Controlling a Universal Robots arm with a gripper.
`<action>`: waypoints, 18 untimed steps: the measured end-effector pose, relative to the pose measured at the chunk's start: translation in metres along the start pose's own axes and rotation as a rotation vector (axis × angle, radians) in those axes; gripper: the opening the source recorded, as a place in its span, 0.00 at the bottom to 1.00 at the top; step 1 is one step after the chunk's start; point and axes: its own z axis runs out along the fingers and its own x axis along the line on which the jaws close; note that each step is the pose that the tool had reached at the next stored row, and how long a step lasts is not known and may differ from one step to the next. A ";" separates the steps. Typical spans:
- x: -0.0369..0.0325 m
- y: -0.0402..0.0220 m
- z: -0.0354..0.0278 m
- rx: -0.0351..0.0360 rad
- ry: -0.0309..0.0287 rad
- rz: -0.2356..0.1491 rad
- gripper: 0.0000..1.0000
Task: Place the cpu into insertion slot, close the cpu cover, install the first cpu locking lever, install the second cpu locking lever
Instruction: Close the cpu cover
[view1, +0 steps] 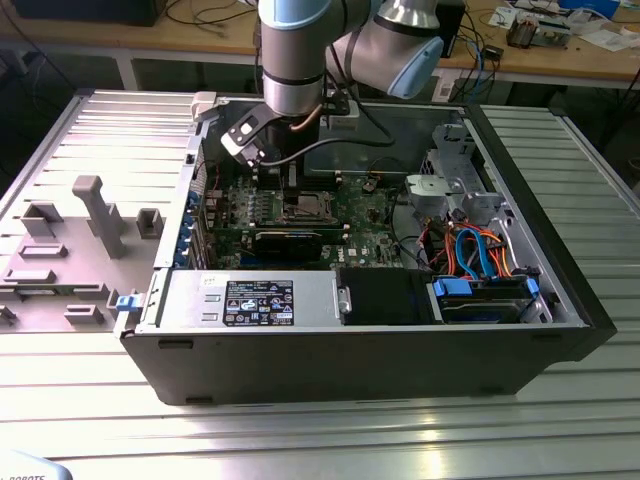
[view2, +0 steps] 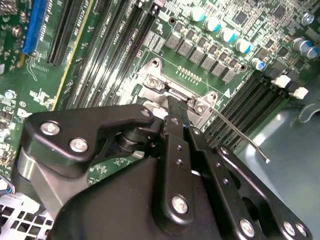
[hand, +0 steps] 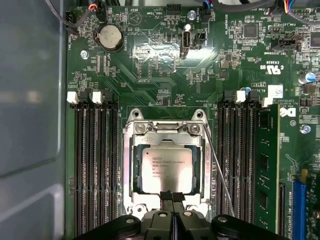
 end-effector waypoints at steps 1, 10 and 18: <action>0.0000 0.0023 -0.0001 0.0007 -0.0003 0.000 0.11; -0.0003 0.0197 0.0000 0.0078 -0.0001 0.000 0.11; -0.0003 0.0198 0.0000 0.0078 -0.0001 0.000 0.11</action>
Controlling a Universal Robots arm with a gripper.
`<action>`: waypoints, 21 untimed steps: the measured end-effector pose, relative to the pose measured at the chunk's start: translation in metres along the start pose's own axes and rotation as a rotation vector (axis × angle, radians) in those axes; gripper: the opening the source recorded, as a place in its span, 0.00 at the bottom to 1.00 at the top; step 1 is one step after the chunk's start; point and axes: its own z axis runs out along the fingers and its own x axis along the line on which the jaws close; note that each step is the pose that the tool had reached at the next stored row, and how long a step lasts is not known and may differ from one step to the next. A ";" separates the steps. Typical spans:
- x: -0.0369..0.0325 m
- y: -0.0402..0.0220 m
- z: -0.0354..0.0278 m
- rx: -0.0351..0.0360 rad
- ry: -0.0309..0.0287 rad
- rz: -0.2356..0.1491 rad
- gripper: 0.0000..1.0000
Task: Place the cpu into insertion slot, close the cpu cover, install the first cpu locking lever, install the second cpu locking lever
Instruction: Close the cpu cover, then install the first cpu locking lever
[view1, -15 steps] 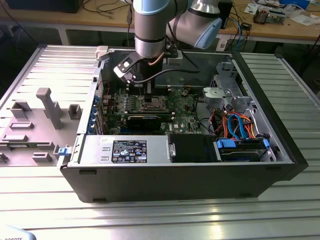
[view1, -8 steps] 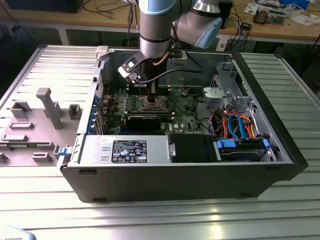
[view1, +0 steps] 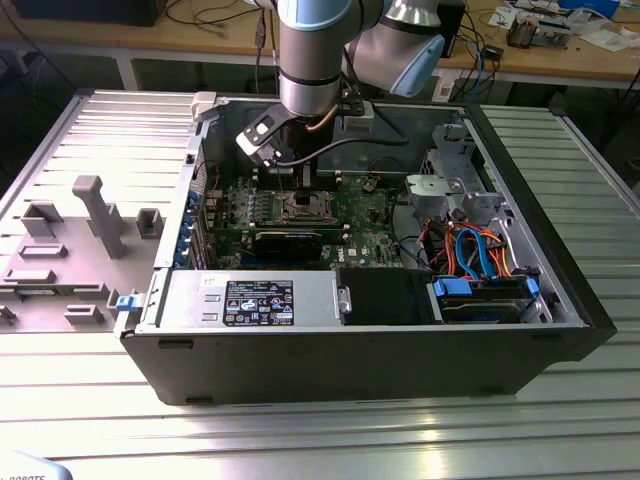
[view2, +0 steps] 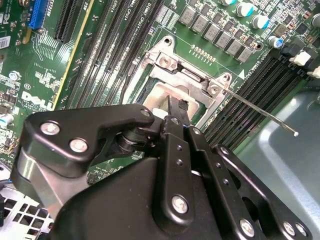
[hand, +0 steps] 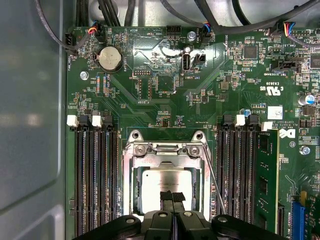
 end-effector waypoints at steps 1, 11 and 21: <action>0.0000 0.0000 0.0000 0.0000 0.0000 0.000 0.11; -0.0001 0.0070 0.0000 0.0000 0.0000 0.000 0.11; -0.0001 0.0095 0.0000 0.0000 0.0000 0.000 0.11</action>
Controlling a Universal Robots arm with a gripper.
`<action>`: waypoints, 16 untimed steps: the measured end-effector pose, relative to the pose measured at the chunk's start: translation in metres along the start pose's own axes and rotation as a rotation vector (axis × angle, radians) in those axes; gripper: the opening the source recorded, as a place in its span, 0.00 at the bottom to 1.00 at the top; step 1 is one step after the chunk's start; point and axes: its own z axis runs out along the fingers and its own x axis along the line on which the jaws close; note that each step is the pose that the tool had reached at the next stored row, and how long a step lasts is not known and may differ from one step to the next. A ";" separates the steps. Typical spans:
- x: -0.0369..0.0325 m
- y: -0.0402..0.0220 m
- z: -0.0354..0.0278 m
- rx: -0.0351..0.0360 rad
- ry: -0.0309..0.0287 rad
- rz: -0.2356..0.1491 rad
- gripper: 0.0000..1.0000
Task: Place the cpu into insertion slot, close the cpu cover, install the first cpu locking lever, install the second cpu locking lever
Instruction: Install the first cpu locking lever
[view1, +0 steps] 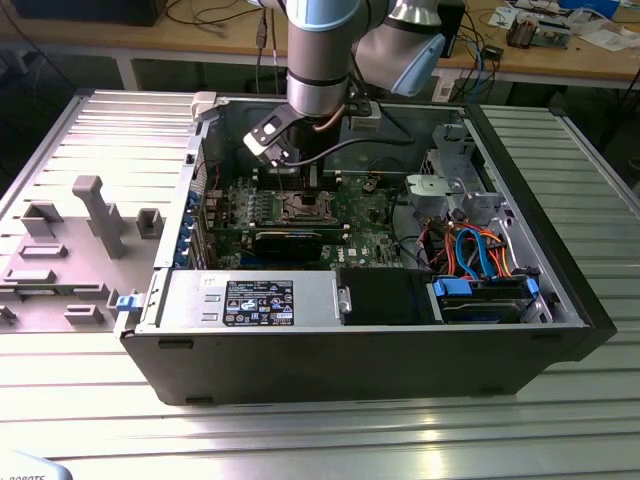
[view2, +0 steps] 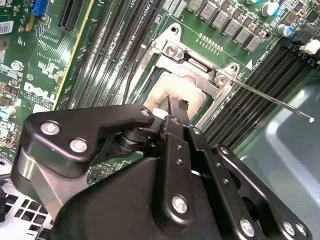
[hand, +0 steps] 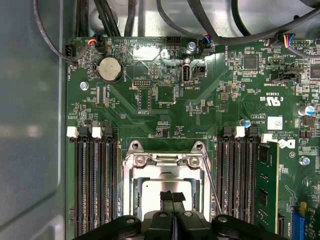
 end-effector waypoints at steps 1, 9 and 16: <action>0.0000 0.0002 0.0000 0.0000 0.0000 0.000 0.11; 0.0000 0.0003 -0.0071 0.0000 -0.0022 0.000 0.11; 0.0000 0.0003 -0.0079 0.0000 -0.0038 0.000 0.11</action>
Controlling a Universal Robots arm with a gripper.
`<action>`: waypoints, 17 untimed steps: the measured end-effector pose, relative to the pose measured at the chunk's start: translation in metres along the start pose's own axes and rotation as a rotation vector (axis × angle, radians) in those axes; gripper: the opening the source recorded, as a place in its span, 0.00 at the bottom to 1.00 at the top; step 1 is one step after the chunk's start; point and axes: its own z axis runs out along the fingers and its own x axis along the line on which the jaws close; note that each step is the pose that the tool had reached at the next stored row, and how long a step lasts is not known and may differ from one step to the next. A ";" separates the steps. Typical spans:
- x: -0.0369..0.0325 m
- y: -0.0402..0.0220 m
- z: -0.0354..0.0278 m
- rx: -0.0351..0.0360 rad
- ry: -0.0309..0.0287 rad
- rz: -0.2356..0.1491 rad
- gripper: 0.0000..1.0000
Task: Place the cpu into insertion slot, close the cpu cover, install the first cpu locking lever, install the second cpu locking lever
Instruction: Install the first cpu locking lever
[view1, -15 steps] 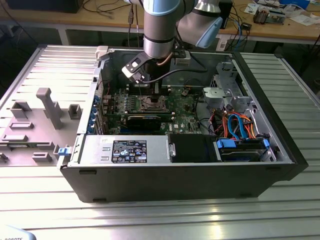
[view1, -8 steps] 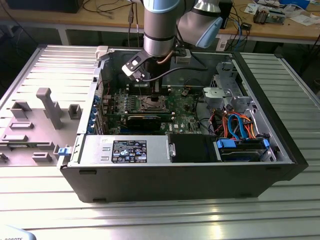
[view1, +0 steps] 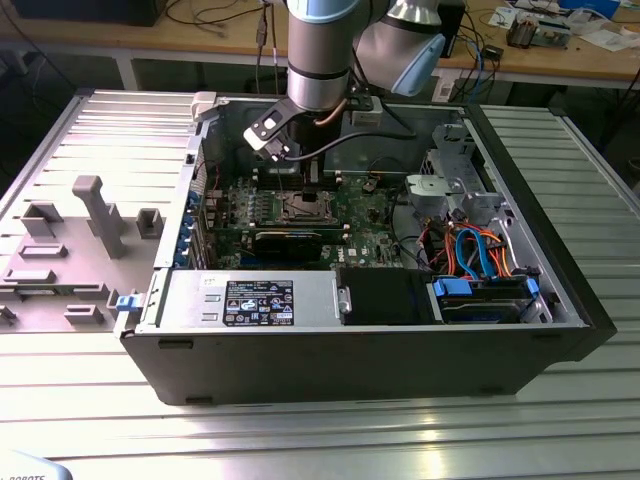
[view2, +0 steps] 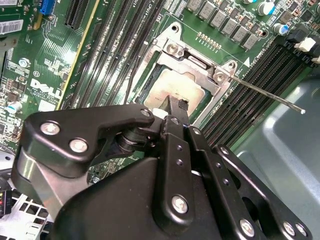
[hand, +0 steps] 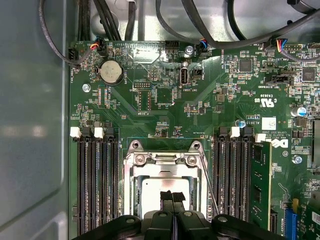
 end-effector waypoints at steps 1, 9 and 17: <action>0.0000 0.0000 0.0000 0.0000 0.0000 0.000 0.11; 0.0000 0.0000 0.0000 0.0000 -0.0003 0.000 0.11; 0.0000 0.0000 -0.0038 0.0000 -0.0003 0.000 0.11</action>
